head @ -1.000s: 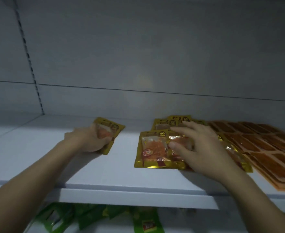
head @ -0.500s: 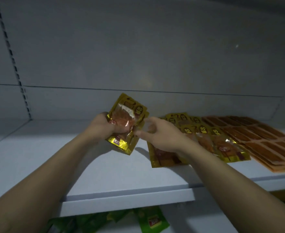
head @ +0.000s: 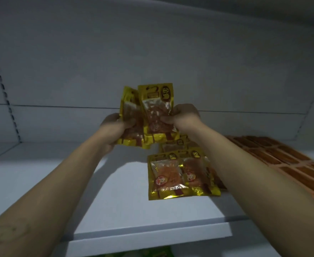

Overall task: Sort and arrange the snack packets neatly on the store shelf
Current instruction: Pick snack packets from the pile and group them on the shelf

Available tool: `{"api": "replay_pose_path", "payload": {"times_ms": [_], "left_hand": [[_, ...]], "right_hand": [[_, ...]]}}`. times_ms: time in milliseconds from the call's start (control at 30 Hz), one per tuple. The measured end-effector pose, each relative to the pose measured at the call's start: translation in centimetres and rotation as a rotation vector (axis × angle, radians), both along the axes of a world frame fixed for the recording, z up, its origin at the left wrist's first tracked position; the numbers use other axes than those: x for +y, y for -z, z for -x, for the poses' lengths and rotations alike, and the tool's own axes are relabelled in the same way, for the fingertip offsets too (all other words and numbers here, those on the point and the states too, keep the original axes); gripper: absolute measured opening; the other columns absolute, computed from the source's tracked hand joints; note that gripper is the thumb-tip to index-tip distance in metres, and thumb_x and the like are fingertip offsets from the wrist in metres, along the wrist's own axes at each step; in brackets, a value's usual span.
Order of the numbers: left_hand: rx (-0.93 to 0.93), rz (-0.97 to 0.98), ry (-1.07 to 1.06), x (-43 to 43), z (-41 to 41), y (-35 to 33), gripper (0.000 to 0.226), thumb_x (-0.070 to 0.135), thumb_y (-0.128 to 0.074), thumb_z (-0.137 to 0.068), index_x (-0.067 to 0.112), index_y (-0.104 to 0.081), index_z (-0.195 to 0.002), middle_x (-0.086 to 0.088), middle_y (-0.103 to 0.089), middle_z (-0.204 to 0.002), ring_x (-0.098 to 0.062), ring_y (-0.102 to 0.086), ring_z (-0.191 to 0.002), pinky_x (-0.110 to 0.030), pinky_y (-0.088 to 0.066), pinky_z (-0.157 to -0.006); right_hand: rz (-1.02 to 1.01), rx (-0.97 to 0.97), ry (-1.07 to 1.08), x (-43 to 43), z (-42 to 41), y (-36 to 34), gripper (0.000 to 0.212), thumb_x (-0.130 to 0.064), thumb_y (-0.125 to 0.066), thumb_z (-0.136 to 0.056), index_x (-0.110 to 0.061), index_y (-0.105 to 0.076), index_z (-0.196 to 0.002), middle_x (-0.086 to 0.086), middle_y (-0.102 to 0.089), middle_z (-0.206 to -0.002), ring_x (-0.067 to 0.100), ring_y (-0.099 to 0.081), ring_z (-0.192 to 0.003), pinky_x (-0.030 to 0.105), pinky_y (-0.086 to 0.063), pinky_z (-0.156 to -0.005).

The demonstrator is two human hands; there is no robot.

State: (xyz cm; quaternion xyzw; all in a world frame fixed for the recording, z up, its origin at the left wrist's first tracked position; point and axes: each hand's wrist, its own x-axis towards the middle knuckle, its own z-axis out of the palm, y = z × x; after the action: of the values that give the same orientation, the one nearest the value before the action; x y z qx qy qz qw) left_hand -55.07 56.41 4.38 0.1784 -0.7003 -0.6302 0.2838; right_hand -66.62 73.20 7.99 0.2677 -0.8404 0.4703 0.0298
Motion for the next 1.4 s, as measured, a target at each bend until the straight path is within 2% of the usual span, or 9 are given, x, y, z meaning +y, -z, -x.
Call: {"api": "replay_pose_path", "payload": {"times_ms": [67,167,333,467,567,700,800,1100,1400], "left_hand": [[-0.308,0.312,-0.194,-1.6,0.7,0.8,0.018,0.018,-0.071,-0.089,0.007,-0.064,-0.102,-0.017,-0.07,-0.103,-0.032,-0.069,-0.096,-0.034,-0.056,-0.07],[-0.841,0.775,-0.372,-2.6,1.2,2.1,0.08,0.039,-0.063,-0.093,0.004,-0.021,-0.15,-0.02,-0.037,-0.146,-0.039,-0.039,-0.134,-0.047,-0.04,-0.105],[-0.723,0.69,-0.062,-0.5,5.1,0.6,0.084,0.066,-0.055,-0.089,0.006,-0.035,-0.144,-0.013,-0.056,-0.137,-0.032,-0.057,-0.121,-0.039,-0.048,-0.093],[-0.643,0.446,0.079,1.3,7.6,1.6,0.032,0.024,-0.075,-0.087,0.006,-0.055,-0.104,-0.004,-0.063,-0.082,-0.018,-0.065,-0.076,-0.029,-0.053,-0.061],[-0.574,0.481,0.001,1.1,8.3,4.0,0.008,0.009,-0.07,-0.085,0.006,-0.063,-0.084,-0.004,-0.06,-0.073,-0.015,-0.057,-0.066,-0.019,-0.043,-0.049],[-0.526,0.504,-0.07,-0.3,8.4,5.0,0.012,0.015,-0.072,-0.083,0.005,-0.067,-0.081,-0.01,-0.065,-0.082,-0.026,-0.061,-0.078,-0.033,-0.047,-0.066],[-0.476,0.548,-0.121,-0.7,8.4,4.8,0.017,0.019,-0.075,-0.084,0.009,-0.062,-0.08,-0.008,-0.063,-0.082,-0.028,-0.061,-0.081,-0.039,-0.051,-0.072],[-0.304,0.409,-0.209,-1.3,8.8,6.5,0.039,0.028,-0.084,-0.077,0.009,-0.061,-0.102,-0.008,-0.065,-0.098,-0.029,-0.062,-0.095,-0.037,-0.05,-0.078],[-0.393,0.381,-0.168,-1.6,9.1,7.1,0.024,0.024,-0.082,-0.081,0.014,-0.061,-0.086,-0.006,-0.065,-0.088,-0.026,-0.062,-0.083,-0.03,-0.042,-0.06]], "right_hand": [[-0.064,-0.042,0.018,0.5,1.6,0.3,0.038,-0.03,-0.085,-0.075,-0.015,-0.052,-0.064,-0.002,-0.056,-0.065,0.014,-0.052,-0.059,0.025,-0.036,-0.05],[-0.159,-0.1,-0.02,0.3,2.9,1.6,0.045,-0.026,-0.087,-0.073,-0.016,-0.046,-0.061,-0.001,-0.051,-0.06,0.014,-0.047,-0.053,0.025,-0.033,-0.046],[-0.346,-0.004,-0.086,-1.9,3.3,3.4,0.034,-0.026,-0.081,-0.08,-0.014,-0.051,-0.07,0.002,-0.059,-0.07,0.017,-0.056,-0.061,0.025,-0.037,-0.047],[-0.536,0.139,-0.071,-1.9,3.8,3.7,0.007,-0.013,-0.065,-0.09,-0.008,-0.064,-0.095,0.011,-0.068,-0.103,0.026,-0.062,-0.088,0.03,-0.047,-0.066],[-0.723,0.155,-0.076,-0.9,4.2,3.2,0.025,-0.017,-0.058,-0.094,-0.006,-0.063,-0.115,0.011,-0.063,-0.117,0.028,-0.061,-0.101,0.031,-0.053,-0.08],[-0.921,0.186,-0.197,0.4,3.4,4.1,0.062,-0.064,-0.056,-0.089,-0.014,-0.062,-0.125,0.006,-0.062,-0.124,0.026,-0.059,-0.108,0.034,-0.052,-0.087],[-0.972,0.24,-0.276,1.2,3.0,5.7,0.066,-0.07,-0.053,-0.086,-0.018,-0.059,-0.127,0.003,-0.062,-0.125,0.024,-0.058,-0.111,0.036,-0.05,-0.09],[-0.88,0.31,-0.354,1.6,3.8,6.8,0.074,-0.062,-0.072,-0.076,-0.026,-0.052,-0.137,0.002,-0.054,-0.131,0.023,-0.053,-0.117,0.026,-0.039,-0.082],[-0.598,0.229,-0.516,1.3,3.4,7.1,0.026,-0.018,-0.076,-0.085,-0.036,-0.063,-0.098,-0.017,-0.051,-0.101,-0.007,-0.046,-0.089,0.007,-0.036,-0.069]]}}
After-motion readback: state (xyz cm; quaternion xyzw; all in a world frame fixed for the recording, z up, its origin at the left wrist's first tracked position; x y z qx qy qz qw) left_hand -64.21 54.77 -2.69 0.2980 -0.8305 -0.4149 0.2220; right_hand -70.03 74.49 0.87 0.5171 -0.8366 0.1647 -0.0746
